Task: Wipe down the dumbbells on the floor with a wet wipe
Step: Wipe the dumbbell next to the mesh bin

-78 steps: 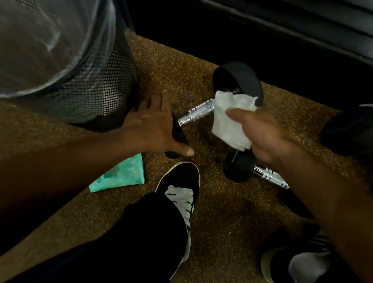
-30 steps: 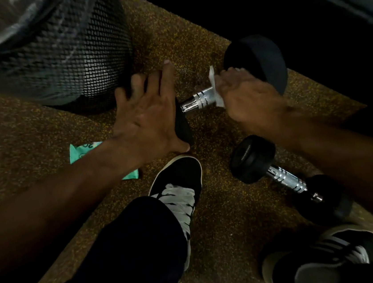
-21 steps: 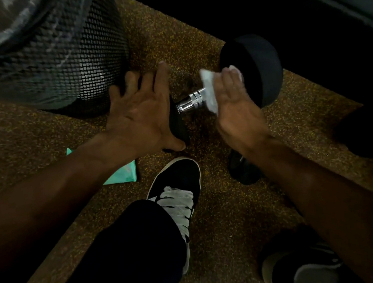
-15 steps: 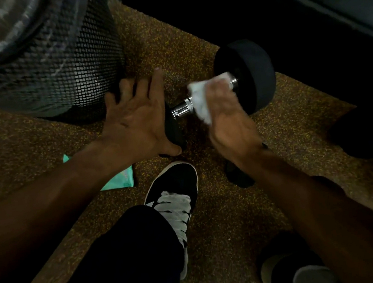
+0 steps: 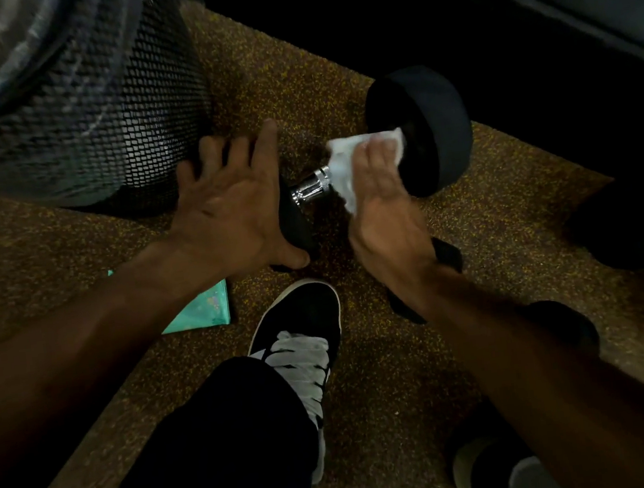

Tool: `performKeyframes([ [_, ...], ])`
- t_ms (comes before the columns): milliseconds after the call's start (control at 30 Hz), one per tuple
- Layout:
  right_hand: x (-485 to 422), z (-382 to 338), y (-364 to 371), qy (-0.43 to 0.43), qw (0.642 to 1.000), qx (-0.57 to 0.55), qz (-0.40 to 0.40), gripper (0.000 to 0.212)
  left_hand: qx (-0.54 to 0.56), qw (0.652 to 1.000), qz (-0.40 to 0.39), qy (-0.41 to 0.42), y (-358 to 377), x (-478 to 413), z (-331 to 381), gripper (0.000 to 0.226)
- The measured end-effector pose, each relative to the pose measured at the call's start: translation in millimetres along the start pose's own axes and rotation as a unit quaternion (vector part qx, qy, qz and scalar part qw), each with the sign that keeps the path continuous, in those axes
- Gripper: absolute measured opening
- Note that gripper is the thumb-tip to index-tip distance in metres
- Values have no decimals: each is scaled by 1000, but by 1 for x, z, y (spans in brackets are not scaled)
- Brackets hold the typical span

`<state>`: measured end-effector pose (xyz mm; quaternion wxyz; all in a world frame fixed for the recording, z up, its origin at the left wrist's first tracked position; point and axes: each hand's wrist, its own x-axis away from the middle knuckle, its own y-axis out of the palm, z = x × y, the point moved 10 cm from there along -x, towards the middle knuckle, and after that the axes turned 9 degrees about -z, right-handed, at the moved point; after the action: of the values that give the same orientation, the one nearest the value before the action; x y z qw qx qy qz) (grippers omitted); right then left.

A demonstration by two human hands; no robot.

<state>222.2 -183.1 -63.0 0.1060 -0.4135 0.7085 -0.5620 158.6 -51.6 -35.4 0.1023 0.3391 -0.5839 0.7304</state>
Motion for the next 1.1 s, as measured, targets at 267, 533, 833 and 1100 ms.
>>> performKeyframes([
  [267, -6, -14, -2, -21, 999, -32, -1, 71, 100, 994, -50, 16, -9, -12, -14, 160],
  [533, -22, 14, -13, 240, 860, -444, 74, 39, 140, 987, -73, 22, -5, -10, -23, 150],
  [833, 0, 32, 27, 347, 360, -850, 163, 15, 59, 998, 9, 4, -2, 5, -12, 146],
  [1100, 26, 26, 39, 309, 403, -858, 84, 29, -51, 991, 121, -35, 10, 37, 16, 144],
])
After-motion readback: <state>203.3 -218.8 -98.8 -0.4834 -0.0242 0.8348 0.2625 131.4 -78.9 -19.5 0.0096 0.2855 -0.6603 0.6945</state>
